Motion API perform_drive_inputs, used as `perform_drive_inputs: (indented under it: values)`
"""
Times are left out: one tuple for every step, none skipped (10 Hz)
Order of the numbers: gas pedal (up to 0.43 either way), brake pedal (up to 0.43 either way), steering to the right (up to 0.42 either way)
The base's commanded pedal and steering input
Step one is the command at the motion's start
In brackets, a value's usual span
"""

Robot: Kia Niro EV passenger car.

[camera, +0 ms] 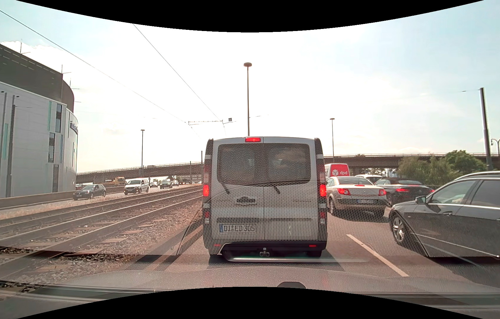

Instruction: Follow the waypoints while adhering to traffic rules and regulations

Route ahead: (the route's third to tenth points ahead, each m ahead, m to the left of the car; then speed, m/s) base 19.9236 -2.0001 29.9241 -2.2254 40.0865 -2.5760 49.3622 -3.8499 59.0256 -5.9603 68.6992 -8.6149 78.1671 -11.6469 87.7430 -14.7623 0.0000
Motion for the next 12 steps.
perform_drive_inputs:
  values:
    - [0.0,0.25,-0.003]
    - [0.0,0.244,-0.003]
    - [0.0,0.25,-0.003]
    - [0.0,0.244,-0.003]
    - [0.0,0.244,-0.003]
    - [0.0,0.25,-0.003]
    - [0.0,0.25,-0.003]
    - [0.0,0.244,-0.003]
    - [0.0,0.25,-0.003]
    - [0.0,0.25,-0.003]
    - [0.0,0.25,-0.003]
    - [0.0,0.25,-0.003]
